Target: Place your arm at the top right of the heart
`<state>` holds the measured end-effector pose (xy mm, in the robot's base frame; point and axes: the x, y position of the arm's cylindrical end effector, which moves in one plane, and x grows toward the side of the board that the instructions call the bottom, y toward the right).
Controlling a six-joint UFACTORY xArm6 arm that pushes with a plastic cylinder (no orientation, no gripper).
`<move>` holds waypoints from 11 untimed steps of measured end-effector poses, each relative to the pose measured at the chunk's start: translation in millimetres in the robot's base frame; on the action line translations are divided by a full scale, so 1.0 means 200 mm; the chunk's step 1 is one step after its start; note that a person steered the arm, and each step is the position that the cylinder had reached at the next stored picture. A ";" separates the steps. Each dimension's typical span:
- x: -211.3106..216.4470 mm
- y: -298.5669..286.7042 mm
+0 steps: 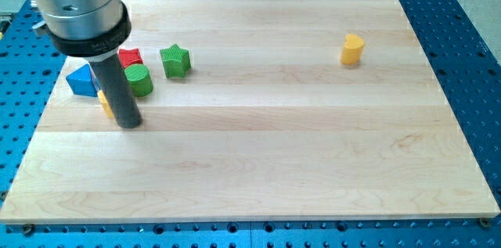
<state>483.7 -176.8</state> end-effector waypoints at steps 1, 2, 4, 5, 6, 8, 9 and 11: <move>-0.02 -0.06; 0.04 0.22; 0.05 1.56; -0.20 2.22; -0.76 2.49; -1.09 2.37; -1.03 2.25; -0.74 1.98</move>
